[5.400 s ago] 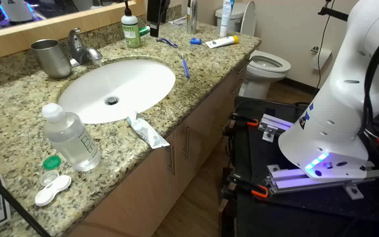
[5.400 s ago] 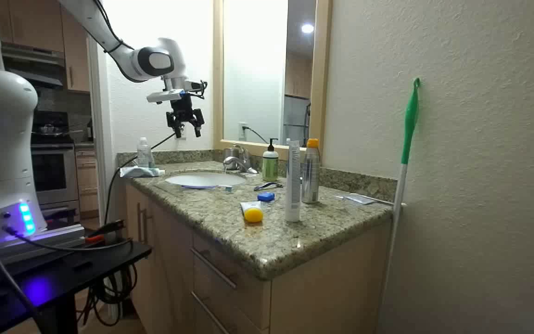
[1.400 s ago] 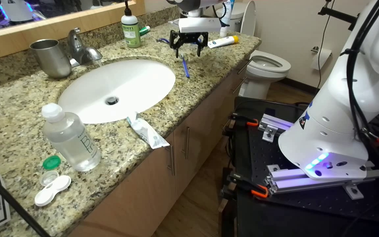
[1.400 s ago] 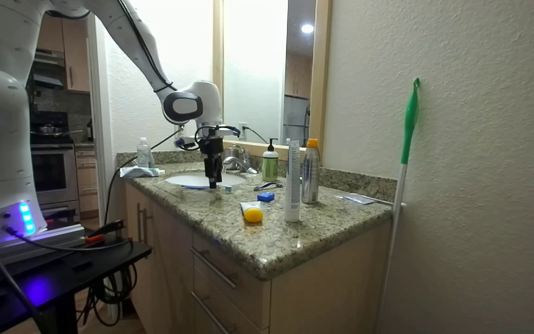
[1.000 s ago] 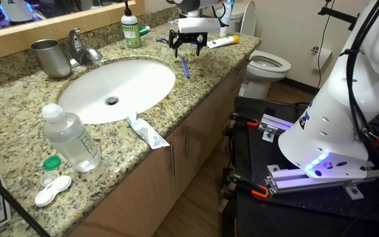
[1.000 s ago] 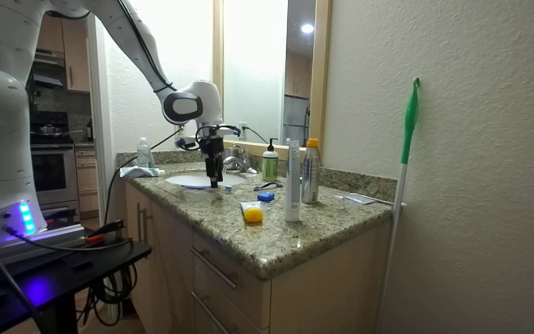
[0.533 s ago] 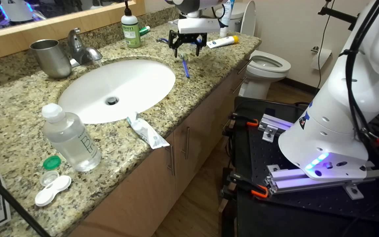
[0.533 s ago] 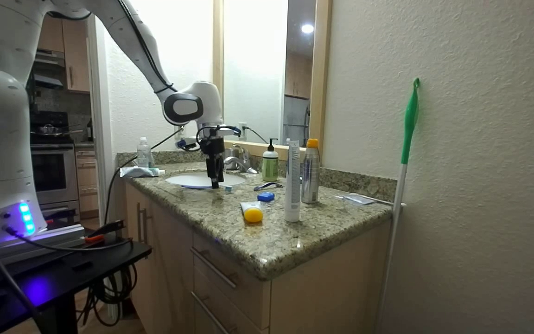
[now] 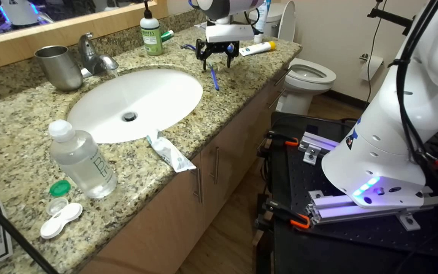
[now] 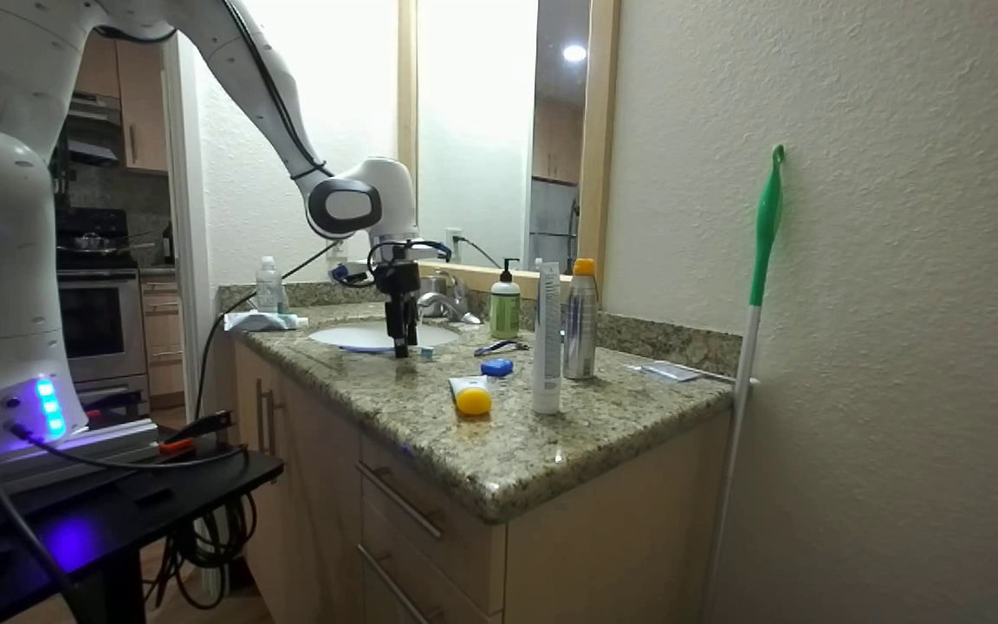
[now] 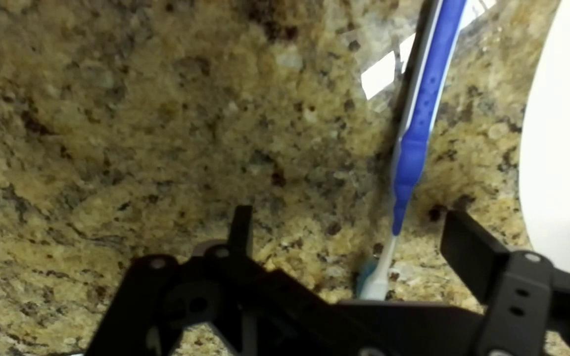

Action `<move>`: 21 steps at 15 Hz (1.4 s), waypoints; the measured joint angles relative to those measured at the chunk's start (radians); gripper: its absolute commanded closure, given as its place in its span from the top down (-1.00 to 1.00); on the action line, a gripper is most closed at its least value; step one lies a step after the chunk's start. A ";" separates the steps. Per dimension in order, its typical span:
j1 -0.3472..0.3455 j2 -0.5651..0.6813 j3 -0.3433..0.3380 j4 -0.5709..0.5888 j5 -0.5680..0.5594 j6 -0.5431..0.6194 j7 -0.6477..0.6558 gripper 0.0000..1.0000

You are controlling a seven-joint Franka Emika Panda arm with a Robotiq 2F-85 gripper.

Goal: Put the blue toothbrush in the silver cup, remove the toothbrush from the cup and put it on the right side of the counter

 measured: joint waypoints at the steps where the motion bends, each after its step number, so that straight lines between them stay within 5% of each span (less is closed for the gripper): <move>1: 0.000 0.001 -0.001 0.000 0.000 0.000 0.000 0.18; 10: 0.000 -0.005 -0.017 0.003 -0.001 0.000 0.000 -0.98; 18: 0.024 -0.040 -0.004 -0.003 -0.006 0.076 0.000 -0.97; 21: 0.091 -0.117 -0.045 -0.036 -0.158 0.198 0.063 -0.97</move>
